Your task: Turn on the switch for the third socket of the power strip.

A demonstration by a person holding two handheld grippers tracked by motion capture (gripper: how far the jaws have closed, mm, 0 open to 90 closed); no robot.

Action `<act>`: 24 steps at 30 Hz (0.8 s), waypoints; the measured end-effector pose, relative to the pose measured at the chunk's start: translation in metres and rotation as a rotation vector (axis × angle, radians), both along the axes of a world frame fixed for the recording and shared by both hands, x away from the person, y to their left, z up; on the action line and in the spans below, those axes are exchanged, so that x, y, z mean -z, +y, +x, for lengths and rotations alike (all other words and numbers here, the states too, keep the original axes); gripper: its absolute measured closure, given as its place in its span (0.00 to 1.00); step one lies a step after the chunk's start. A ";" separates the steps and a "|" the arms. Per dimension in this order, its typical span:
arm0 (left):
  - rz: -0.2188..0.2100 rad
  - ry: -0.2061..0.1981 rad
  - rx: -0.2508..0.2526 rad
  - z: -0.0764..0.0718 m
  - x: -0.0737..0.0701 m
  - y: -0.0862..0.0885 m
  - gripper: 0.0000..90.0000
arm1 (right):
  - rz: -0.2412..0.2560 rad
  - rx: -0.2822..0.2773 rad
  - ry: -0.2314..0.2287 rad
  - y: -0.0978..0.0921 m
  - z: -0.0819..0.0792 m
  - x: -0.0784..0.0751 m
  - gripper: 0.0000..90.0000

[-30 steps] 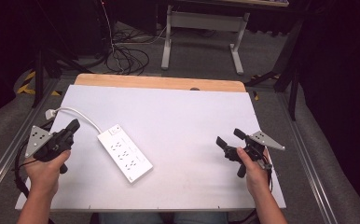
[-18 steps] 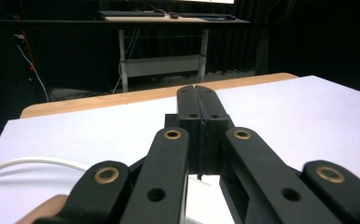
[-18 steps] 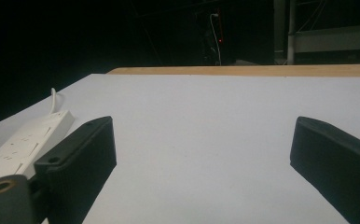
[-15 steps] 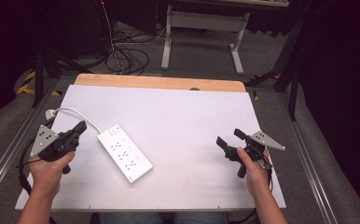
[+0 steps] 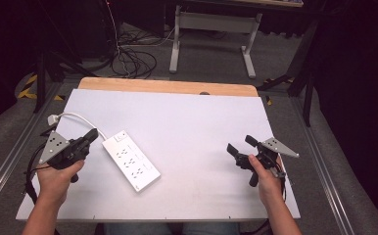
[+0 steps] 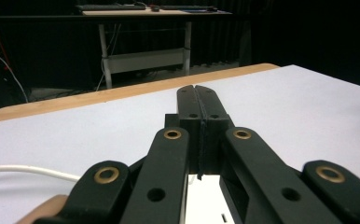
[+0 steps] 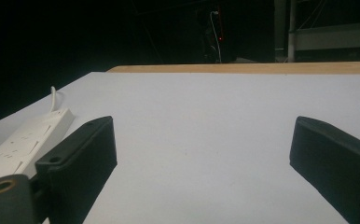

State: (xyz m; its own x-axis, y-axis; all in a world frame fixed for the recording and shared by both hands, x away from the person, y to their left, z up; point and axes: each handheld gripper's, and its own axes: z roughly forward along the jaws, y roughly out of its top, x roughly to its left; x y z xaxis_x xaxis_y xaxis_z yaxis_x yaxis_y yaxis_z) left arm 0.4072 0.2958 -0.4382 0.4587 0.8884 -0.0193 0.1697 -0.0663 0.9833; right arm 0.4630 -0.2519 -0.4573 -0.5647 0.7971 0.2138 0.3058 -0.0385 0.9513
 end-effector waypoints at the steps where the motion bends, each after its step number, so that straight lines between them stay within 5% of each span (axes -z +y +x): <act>1: 0.000 0.000 0.000 0.000 0.000 0.000 1.00 | 0.000 0.000 0.000 0.000 0.000 0.000 0.09; 24: 0.043 0.011 0.094 0.002 0.001 -0.017 1.00 | -0.004 0.000 0.013 0.000 0.000 0.001 0.09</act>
